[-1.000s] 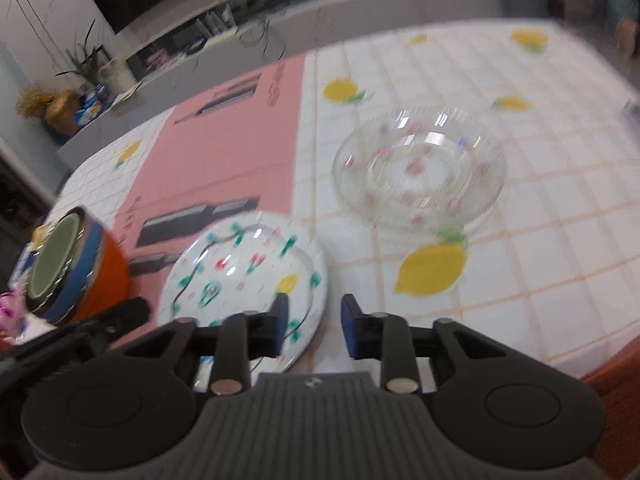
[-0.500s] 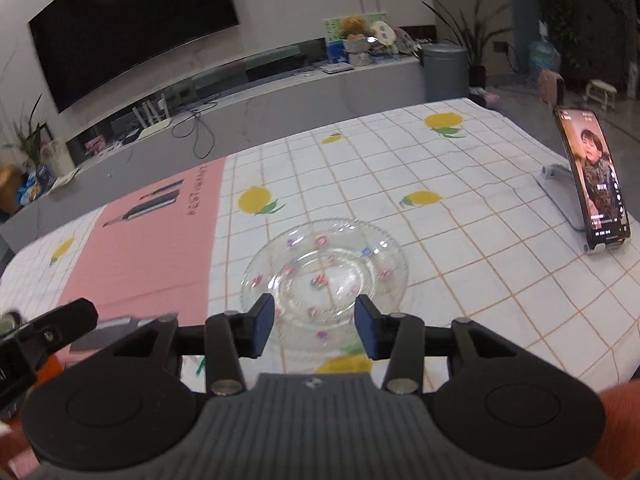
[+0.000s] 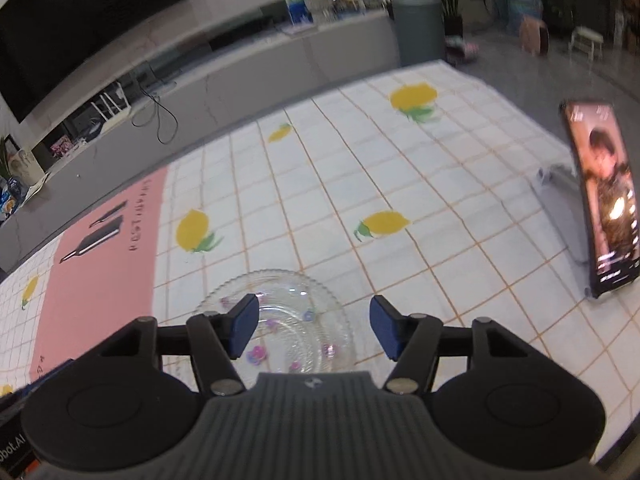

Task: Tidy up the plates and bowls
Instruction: 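Move both grippers to the clear dotted glass plate and close on its rim, then lift the glass plate with both grippers and carry it to the painted plate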

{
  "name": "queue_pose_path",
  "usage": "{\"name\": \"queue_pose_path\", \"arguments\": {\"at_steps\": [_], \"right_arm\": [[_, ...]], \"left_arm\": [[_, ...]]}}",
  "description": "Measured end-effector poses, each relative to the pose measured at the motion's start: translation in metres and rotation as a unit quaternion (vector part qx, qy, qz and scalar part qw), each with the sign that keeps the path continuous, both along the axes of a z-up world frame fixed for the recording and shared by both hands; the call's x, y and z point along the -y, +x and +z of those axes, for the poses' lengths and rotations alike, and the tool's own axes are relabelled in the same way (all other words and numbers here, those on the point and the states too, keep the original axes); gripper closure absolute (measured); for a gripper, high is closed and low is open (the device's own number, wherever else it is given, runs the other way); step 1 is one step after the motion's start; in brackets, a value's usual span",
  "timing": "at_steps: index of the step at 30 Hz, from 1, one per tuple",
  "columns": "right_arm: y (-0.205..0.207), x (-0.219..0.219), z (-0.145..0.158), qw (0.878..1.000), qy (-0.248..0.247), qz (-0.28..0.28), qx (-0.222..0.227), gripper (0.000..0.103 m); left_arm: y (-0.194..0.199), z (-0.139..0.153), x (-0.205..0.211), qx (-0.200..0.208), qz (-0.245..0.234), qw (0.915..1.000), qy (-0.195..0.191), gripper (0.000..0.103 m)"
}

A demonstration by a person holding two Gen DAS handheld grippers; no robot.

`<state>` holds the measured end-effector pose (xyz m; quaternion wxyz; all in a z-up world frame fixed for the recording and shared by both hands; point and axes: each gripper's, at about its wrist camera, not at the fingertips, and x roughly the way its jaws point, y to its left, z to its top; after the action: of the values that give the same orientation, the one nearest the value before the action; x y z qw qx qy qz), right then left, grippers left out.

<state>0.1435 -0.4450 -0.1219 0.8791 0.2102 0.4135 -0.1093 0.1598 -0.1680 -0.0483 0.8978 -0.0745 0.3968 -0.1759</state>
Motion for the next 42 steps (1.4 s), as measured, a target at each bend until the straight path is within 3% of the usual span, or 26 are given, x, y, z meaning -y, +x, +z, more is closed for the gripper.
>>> {"name": "queue_pose_path", "arguments": {"at_steps": [4,7,11,15,19,24,29,35,42], "right_arm": [[0.005,0.017,-0.023,0.996,0.043,-0.041,-0.063,0.042],[0.004,0.024,-0.030,0.993,0.086,-0.047,-0.066,0.043],[0.007,0.020,-0.034,0.992,0.086,-0.048,-0.073,0.043],[0.010,0.016,-0.035,0.994,0.076,-0.046,-0.070,0.044],[0.013,0.011,-0.035,0.995,0.070,-0.030,-0.070,0.057],[0.013,0.010,-0.038,0.994,0.079,-0.026,-0.072,0.079],[0.014,0.009,-0.039,0.994,0.076,-0.023,-0.076,0.087],[0.015,0.011,-0.042,0.991,0.106,-0.020,-0.076,0.090],[0.014,0.013,-0.043,0.990,0.118,-0.025,-0.076,0.090]], "left_arm": [[0.016,-0.012,0.004,-0.024,0.005,0.9997,-0.002,0.058],[0.029,-0.024,0.003,-0.054,0.018,0.9982,-0.018,0.058],[0.044,-0.038,0.002,-0.076,0.039,0.9962,-0.018,0.057],[0.050,-0.049,0.007,-0.094,0.027,0.9951,-0.012,0.057],[0.052,-0.060,0.011,-0.113,0.020,0.9934,-0.006,0.059],[0.053,-0.061,0.011,-0.111,0.026,0.9934,-0.011,0.063],[0.055,-0.061,0.012,-0.120,0.020,0.9924,-0.017,0.073],[0.053,-0.062,0.013,-0.118,0.032,0.9924,-0.018,0.077],[0.053,-0.063,0.010,-0.110,0.011,0.9938,-0.018,0.076]]}}
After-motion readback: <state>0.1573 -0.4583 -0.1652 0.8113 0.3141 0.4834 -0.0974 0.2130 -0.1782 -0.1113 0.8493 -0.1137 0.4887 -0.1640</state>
